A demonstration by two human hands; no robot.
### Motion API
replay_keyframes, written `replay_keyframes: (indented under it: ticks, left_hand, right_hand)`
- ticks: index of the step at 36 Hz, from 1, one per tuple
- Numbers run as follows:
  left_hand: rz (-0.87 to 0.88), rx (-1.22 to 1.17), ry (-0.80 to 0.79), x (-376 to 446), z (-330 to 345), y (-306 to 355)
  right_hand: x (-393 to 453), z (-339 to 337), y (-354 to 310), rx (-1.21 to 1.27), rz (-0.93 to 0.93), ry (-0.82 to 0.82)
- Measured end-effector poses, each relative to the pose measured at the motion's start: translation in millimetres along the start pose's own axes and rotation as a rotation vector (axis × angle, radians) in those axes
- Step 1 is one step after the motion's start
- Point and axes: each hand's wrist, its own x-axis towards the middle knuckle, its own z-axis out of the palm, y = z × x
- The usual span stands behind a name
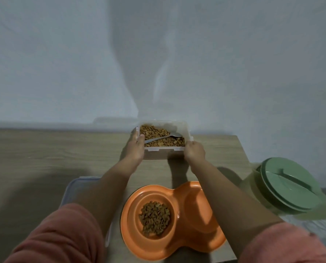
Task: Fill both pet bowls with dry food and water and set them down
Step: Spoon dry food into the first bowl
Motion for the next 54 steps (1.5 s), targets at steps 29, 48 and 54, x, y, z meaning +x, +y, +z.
replay_keyframes:
  ticks: [29,48,54]
  left_hand:
    - [0.081,-0.118,0.017,-185,-24,53]
    - [0.096,0.14,0.127,-331,91,-19]
    - [0.026,0.3,0.095,-343,107,-35]
  right_hand:
    - [-160,-80,10,-0.228,-0.432,0.251]
    - [-168,-229,115,-0.342,-0.499,0.373]
    - [-156,-247,143,-0.305,-0.388,0.182]
